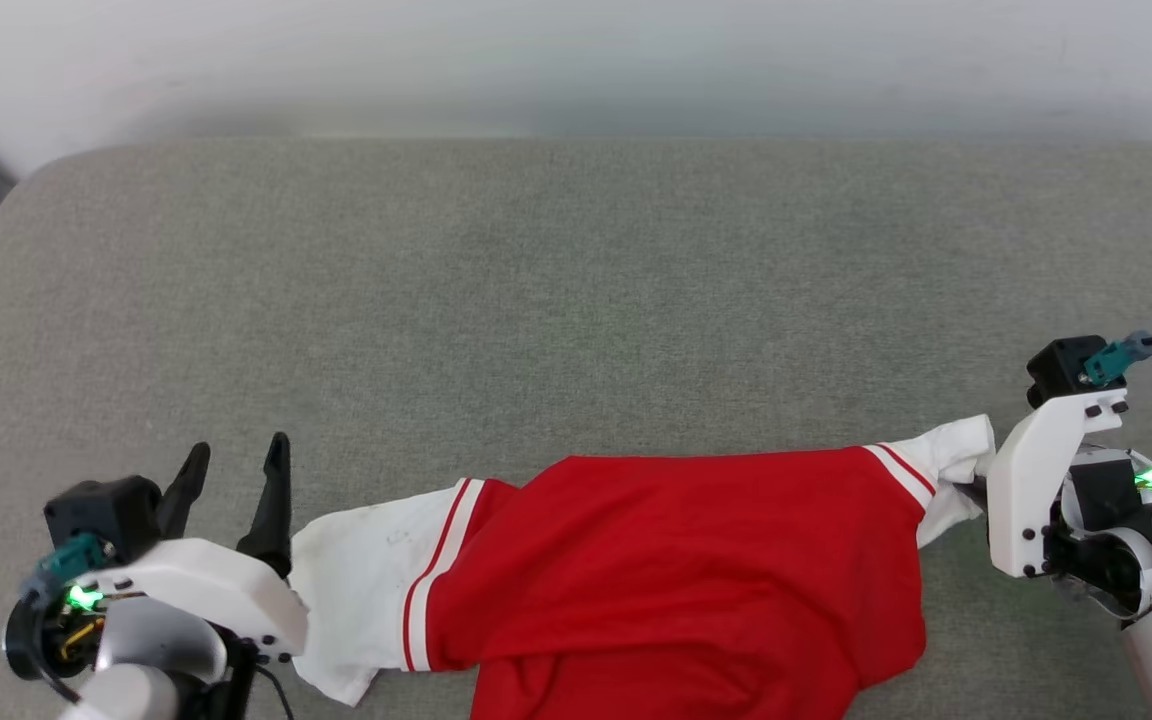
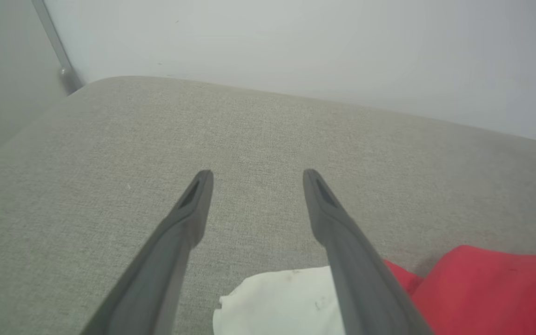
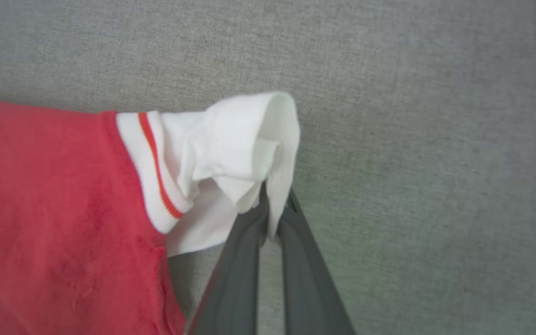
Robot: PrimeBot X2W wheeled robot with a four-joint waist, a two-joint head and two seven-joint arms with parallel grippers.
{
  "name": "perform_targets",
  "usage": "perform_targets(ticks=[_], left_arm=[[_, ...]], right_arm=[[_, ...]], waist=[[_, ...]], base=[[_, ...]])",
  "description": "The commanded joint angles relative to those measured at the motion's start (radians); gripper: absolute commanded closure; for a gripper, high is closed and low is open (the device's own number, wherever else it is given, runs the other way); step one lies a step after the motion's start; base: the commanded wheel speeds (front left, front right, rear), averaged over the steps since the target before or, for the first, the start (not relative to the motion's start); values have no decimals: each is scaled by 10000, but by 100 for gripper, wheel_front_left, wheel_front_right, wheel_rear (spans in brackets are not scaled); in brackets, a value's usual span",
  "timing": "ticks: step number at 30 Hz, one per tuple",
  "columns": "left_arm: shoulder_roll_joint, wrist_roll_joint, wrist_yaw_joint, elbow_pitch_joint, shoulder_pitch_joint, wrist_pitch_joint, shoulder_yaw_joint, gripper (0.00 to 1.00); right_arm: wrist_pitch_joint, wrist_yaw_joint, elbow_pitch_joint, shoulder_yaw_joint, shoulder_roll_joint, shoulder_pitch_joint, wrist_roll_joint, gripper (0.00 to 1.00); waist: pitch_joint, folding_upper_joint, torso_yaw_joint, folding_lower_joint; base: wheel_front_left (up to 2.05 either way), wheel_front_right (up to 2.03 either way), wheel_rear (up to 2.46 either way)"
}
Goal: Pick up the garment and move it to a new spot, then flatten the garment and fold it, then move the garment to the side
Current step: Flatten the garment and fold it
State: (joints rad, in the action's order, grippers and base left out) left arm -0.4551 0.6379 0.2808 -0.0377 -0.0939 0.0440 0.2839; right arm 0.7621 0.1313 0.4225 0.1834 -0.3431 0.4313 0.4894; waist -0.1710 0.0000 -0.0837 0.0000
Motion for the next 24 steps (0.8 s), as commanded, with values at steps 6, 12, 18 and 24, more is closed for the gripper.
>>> perform_targets(ticks=[6, 12, 18, 24], left_arm=[[-910, 1123, -648, 734, -340, -2186, -100, 0], [-1574, 2379, -1376, 1602, -392, -4609, 145, 0], [-1564, 2852, -1657, 2518, -688, -5723, 463, 0], [-1219, 3056, -1955, 3696, -882, -6744, 1142, 0]], right_arm=[[-520, -10, -286, -59, -7, -123, -70, 100], [-480, -10, -628, 92, 227, -361, -75, 100], [-553, -9, -770, 136, 447, -407, -84, 100], [-606, -10, -736, 117, 509, -295, -5, 100]], waist=[[476, 0, 422, 0], [436, 0, 877, 0], [214, 0, 1187, 0], [-11, 0, 1355, 0]], base=[[0, 0, 0], [0, 0, 0], [0, 0, 0], [0, 0, 0]])
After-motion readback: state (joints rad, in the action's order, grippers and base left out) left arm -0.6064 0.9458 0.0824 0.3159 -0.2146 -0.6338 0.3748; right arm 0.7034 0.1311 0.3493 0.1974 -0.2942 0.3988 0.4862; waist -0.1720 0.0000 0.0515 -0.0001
